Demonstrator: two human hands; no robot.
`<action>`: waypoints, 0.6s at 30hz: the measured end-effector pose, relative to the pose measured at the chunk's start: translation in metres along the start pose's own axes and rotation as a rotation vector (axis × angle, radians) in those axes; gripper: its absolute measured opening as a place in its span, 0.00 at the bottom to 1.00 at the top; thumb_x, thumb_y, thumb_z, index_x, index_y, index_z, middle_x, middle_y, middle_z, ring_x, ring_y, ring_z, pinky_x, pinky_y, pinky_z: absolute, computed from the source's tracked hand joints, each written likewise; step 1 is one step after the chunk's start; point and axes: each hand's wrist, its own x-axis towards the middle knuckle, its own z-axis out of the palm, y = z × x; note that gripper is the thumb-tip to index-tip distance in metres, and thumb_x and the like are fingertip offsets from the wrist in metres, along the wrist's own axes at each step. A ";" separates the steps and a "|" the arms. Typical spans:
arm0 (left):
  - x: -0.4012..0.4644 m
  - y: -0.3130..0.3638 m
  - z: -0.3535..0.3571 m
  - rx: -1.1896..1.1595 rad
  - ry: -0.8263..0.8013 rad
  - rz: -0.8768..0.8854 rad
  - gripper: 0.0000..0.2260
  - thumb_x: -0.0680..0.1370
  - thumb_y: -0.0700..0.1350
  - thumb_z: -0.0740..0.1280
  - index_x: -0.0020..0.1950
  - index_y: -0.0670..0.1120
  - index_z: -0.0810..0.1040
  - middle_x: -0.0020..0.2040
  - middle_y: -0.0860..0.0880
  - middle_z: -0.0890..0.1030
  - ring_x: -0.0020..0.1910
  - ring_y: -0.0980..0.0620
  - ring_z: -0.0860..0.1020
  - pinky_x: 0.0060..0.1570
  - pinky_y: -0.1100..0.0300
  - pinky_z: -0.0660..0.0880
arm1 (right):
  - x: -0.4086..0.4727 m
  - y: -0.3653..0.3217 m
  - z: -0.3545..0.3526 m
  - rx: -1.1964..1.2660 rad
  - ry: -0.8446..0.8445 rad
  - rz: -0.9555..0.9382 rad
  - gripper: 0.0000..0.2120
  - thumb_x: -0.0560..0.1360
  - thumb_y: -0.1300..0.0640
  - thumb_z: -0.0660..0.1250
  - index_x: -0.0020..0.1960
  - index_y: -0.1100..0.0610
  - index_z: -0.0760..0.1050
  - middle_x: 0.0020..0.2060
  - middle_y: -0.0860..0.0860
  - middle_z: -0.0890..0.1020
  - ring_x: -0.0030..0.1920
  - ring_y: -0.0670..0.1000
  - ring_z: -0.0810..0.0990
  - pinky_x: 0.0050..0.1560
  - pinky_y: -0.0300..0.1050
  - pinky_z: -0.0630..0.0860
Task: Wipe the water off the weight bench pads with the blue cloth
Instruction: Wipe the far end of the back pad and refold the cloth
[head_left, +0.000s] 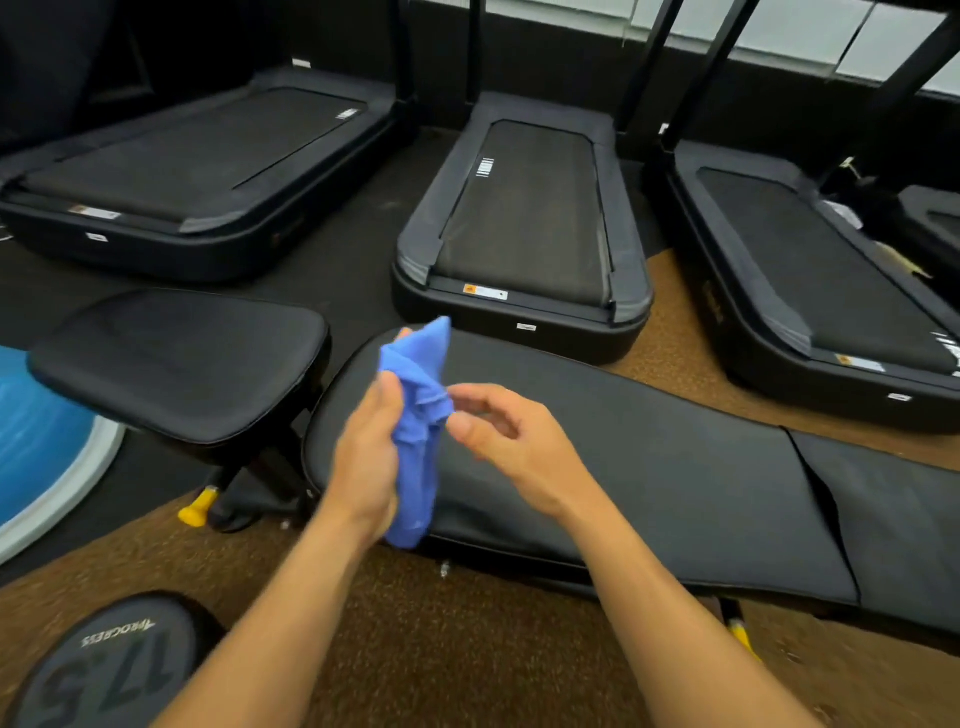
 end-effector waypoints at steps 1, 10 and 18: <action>-0.005 -0.006 0.015 -0.064 -0.056 -0.031 0.17 0.82 0.55 0.60 0.67 0.53 0.80 0.66 0.53 0.81 0.68 0.53 0.76 0.70 0.52 0.70 | -0.003 0.000 -0.003 -0.035 0.011 -0.009 0.24 0.66 0.38 0.73 0.60 0.46 0.80 0.52 0.44 0.86 0.53 0.45 0.84 0.56 0.44 0.80; -0.032 -0.049 0.123 -0.258 -0.331 -0.257 0.26 0.80 0.58 0.64 0.78 0.58 0.65 0.72 0.47 0.76 0.68 0.51 0.76 0.65 0.55 0.74 | -0.048 0.022 -0.101 -0.061 0.318 0.136 0.06 0.71 0.60 0.73 0.47 0.61 0.81 0.39 0.59 0.83 0.41 0.50 0.79 0.45 0.49 0.74; -0.024 -0.074 0.156 0.012 -0.650 -0.437 0.44 0.67 0.54 0.75 0.79 0.64 0.60 0.73 0.57 0.71 0.73 0.56 0.68 0.74 0.52 0.62 | -0.102 0.024 -0.187 0.427 0.312 0.135 0.15 0.64 0.69 0.66 0.45 0.59 0.86 0.43 0.58 0.86 0.44 0.55 0.85 0.44 0.45 0.80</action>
